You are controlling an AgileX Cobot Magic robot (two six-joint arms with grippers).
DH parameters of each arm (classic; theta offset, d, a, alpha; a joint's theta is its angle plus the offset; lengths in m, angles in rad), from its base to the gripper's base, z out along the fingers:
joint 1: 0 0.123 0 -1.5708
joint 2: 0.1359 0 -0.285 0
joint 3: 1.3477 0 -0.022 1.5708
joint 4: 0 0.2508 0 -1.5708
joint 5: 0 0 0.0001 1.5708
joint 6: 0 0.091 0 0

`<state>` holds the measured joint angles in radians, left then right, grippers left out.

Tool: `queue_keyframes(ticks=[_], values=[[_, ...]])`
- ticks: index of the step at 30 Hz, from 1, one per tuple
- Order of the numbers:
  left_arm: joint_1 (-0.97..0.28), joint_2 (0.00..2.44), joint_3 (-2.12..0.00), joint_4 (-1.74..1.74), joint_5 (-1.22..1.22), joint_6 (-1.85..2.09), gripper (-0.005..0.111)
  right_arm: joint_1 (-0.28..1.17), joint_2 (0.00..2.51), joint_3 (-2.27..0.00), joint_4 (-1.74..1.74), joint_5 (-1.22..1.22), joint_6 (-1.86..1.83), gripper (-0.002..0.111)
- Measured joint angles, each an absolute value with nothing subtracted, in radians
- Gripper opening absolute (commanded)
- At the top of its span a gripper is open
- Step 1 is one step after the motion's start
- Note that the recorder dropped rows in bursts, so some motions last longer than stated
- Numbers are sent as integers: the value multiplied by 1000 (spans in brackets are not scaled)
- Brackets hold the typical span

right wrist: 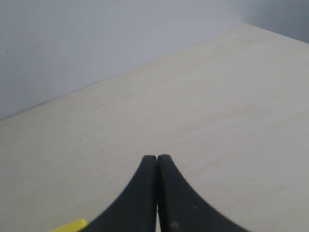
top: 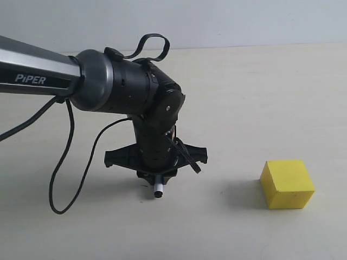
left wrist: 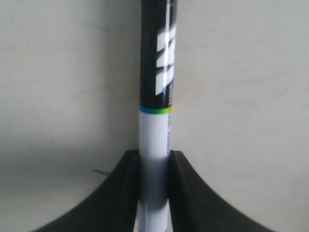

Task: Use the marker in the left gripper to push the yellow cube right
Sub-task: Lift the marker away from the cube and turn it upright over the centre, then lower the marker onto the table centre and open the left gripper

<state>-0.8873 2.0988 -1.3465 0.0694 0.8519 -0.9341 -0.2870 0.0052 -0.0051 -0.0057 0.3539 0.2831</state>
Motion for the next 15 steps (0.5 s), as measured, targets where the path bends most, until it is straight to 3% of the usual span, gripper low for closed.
queue_keyframes(ticks=[15], values=[[-887, 2114, -1347, 69, 846, -967, 0, -287, 5, -5, -6, 354, 283, 0]])
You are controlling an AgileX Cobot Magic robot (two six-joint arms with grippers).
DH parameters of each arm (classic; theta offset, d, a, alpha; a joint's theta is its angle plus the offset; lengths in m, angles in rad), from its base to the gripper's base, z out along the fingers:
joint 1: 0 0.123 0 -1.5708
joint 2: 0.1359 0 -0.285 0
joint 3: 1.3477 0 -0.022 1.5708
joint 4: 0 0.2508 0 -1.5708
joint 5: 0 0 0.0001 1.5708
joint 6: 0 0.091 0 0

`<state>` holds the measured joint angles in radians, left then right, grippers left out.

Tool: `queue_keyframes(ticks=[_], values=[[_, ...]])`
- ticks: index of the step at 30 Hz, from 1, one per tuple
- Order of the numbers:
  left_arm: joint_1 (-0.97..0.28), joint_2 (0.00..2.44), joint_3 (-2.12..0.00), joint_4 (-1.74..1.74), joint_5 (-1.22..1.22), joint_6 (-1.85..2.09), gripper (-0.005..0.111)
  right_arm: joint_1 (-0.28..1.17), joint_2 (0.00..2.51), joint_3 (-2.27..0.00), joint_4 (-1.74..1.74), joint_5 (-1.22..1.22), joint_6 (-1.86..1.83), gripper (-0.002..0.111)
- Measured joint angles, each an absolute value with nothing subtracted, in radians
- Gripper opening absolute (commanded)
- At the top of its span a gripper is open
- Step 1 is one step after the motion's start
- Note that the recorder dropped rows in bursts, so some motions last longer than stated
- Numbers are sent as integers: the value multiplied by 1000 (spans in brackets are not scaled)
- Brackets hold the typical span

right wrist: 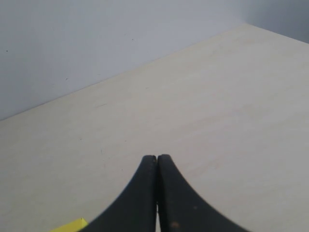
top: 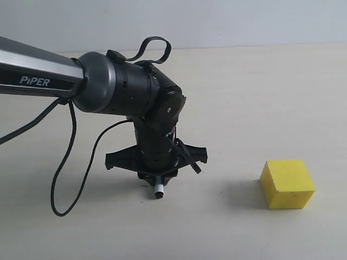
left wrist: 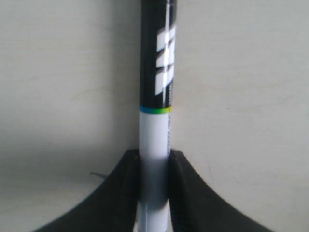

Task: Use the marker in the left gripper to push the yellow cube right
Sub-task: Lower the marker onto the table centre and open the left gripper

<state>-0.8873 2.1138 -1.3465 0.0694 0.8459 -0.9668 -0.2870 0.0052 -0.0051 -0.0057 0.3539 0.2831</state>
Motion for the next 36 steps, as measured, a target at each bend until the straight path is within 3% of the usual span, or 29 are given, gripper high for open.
queue_keyframes(ticks=[3, 6, 16, 19, 21, 25, 27, 30, 33, 36], values=[[-887, 2114, -1347, 71, 846, -967, 0, -287, 5, -5, -6, 354, 283, 0], [-887, 2114, -1347, 71, 846, -967, 8, -287, 5, -5, -6, 354, 283, 0], [-887, 2118, -1348, 71, 858, -953, 68, -287, 5, -5, -6, 354, 283, 0], [-887, 2118, -1348, 73, 856, -945, 81, -287, 5, -5, -6, 354, 283, 0], [-887, 2118, -1348, 73, 856, -929, 83, -287, 5, -5, -6, 354, 283, 0], [-887, 2118, -1348, 73, 854, -903, 80, -287, 5, -5, -6, 354, 283, 0], [-887, 2116, -1348, 77, 852, -891, 73, -287, 5, -5, -6, 354, 283, 0], [-887, 2103, -1346, 107, 855, -879, 47, -287, 5, -5, -6, 354, 283, 0], [-887, 2060, -1342, 152, 855, -874, 0, -287, 5, -5, -6, 354, 283, 0], [-887, 1992, -1342, 176, 853, -866, 0, -287, 5, -5, -6, 354, 283, 0]])
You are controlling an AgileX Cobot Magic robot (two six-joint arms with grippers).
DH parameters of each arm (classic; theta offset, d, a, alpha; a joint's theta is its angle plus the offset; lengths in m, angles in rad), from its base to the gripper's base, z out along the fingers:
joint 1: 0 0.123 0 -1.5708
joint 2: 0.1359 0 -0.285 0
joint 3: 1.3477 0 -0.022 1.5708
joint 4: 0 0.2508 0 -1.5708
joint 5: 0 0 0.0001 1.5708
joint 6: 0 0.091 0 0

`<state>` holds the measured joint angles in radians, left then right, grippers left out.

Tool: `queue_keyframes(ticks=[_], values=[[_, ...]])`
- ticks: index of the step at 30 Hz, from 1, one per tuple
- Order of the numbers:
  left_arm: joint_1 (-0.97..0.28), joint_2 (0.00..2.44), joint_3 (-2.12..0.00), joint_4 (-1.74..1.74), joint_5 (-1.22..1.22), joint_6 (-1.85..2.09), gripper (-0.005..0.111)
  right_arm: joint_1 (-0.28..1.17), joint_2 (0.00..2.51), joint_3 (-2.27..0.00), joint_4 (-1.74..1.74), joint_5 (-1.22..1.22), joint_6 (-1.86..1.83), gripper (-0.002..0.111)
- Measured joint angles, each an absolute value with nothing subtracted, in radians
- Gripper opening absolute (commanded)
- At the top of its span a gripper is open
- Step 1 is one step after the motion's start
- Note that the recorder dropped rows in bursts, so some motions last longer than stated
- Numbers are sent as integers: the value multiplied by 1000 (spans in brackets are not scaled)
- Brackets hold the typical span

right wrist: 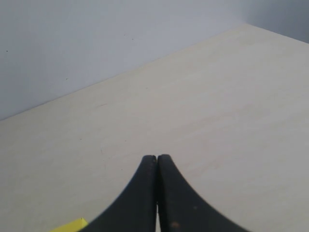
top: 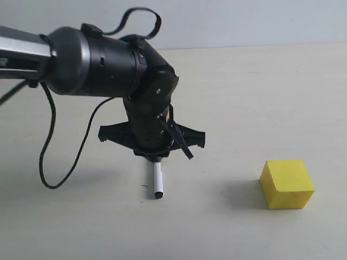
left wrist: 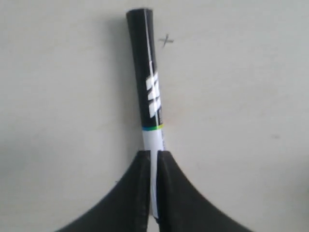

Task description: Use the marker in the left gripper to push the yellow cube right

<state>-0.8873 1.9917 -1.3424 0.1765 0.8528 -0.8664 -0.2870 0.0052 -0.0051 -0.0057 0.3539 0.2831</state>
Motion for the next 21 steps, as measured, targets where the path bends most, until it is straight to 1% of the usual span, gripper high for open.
queue_keyframes(ticks=[5, 10, 15, 21], values=[[-902, 1881, -1337, 196, 813, -819, 0, -287, 5, -5, -6, 354, 283, 0], [-938, 1750, -1252, 237, 662, -815, 0, -287, 5, -5, -6, 354, 283, 0], [-978, 1574, -1069, 320, 443, -833, 0, -287, 5, -5, -6, 354, 283, 0], [-983, 1327, -820, 446, 194, -899, 0, -287, 5, -5, -6, 354, 283, 0]])
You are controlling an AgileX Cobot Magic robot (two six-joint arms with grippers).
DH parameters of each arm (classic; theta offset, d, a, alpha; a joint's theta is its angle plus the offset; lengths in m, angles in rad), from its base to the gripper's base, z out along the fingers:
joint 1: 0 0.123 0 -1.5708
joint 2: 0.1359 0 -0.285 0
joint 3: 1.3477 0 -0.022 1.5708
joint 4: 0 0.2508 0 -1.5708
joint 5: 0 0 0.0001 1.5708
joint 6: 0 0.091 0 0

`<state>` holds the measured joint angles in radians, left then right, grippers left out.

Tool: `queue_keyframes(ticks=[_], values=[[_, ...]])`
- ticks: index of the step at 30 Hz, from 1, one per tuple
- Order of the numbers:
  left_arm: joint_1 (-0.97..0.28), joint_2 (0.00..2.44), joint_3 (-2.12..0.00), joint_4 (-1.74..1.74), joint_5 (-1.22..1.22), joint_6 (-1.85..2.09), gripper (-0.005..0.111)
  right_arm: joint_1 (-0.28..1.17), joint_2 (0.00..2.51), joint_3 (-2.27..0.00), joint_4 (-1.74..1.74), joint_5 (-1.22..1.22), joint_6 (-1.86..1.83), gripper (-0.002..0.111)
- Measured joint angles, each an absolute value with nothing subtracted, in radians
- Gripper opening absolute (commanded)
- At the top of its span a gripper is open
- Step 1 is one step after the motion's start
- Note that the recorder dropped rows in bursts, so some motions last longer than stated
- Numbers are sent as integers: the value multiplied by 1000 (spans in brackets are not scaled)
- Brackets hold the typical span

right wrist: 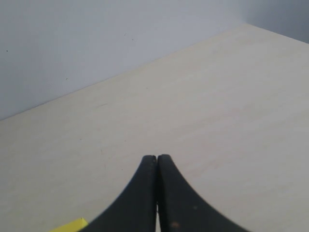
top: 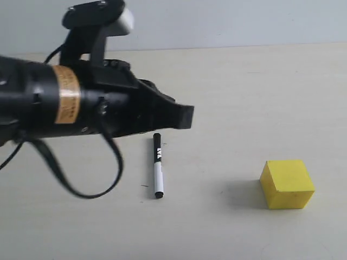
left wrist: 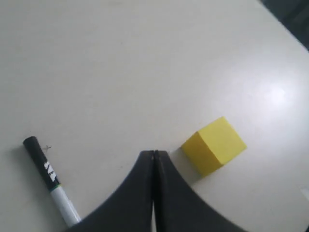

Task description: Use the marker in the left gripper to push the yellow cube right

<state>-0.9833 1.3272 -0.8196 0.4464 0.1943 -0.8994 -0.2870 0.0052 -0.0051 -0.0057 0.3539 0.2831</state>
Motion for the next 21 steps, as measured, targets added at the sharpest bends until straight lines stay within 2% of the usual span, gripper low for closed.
queue_keyframes(ticks=[4, 13, 21], values=[[-983, 1167, -686, 548, 112, -908, 0, -287, 5, -5, -6, 354, 283, 0], [-983, 828, -498, 705, 90, -913, 0, -287, 5, -5, -6, 354, 283, 0], [-983, 624, -446, 722, 297, -914, 0, -287, 5, -5, -6, 352, 283, 0]])
